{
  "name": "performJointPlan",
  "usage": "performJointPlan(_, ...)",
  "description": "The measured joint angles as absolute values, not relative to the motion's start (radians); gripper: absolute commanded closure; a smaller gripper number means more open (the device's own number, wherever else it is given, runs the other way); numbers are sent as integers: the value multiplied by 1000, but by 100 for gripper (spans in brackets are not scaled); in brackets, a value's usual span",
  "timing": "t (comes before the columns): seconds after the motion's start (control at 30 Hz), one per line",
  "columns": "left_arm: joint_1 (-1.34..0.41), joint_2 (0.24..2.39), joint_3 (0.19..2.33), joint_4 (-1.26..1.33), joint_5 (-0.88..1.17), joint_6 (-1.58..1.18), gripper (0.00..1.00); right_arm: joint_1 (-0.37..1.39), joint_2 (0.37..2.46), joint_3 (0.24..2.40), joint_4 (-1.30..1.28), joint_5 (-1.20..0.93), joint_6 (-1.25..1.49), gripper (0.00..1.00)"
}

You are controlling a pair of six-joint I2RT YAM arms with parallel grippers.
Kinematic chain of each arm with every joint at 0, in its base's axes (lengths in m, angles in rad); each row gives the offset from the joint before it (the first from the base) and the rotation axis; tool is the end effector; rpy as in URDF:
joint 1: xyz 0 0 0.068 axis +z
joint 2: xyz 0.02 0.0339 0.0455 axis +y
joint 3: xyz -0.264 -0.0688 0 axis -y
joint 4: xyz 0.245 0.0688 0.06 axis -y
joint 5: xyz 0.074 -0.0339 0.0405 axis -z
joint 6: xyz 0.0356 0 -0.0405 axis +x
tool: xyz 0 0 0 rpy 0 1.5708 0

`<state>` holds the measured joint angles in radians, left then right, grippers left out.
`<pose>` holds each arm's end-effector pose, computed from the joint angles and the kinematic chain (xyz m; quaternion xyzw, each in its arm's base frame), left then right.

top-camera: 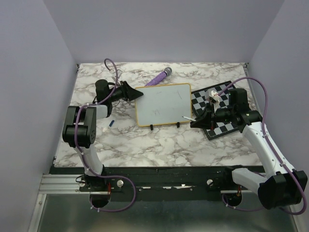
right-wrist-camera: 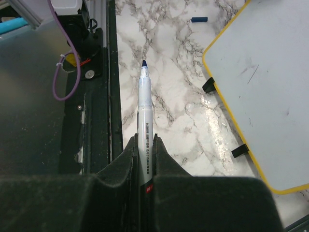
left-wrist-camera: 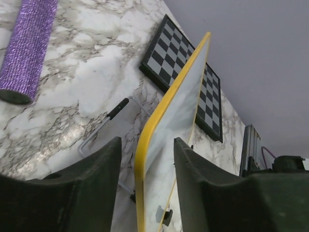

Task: Write a sentence on the whiteboard
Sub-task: Pick up the whiteboard from the whiteboard stand.

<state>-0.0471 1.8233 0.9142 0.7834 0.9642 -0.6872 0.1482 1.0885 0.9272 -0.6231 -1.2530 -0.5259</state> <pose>0.3756 -0.0470 0.2009 0.0819 0.7273 -0.5349 0.4220 0.2020 0.0643 0.3071 -0.4595 0.6319 0.4737 0.4065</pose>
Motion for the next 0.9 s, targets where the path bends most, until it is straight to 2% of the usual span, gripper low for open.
performJointPlan(0.03,-56,1838,926,805,976,-710,66,148,1089,927,-623,-1253,-526,99)
performJointPlan(0.13,-76,1875,951,884,1004,-770,92,148,1089,927,-623,-1253,-526,99)
performJointPlan(0.2,-81,1895,957,956,1033,-839,99,148,1090,927,-623,-1253,-527,99)
performJointPlan(0.37,-87,1912,958,1100,1068,-951,100,148,1096,927,-624,-1253,-532,99)
performJointPlan(0.9,-30,1895,996,1237,1031,-1137,100,148,1098,927,-624,-1252,-534,99)
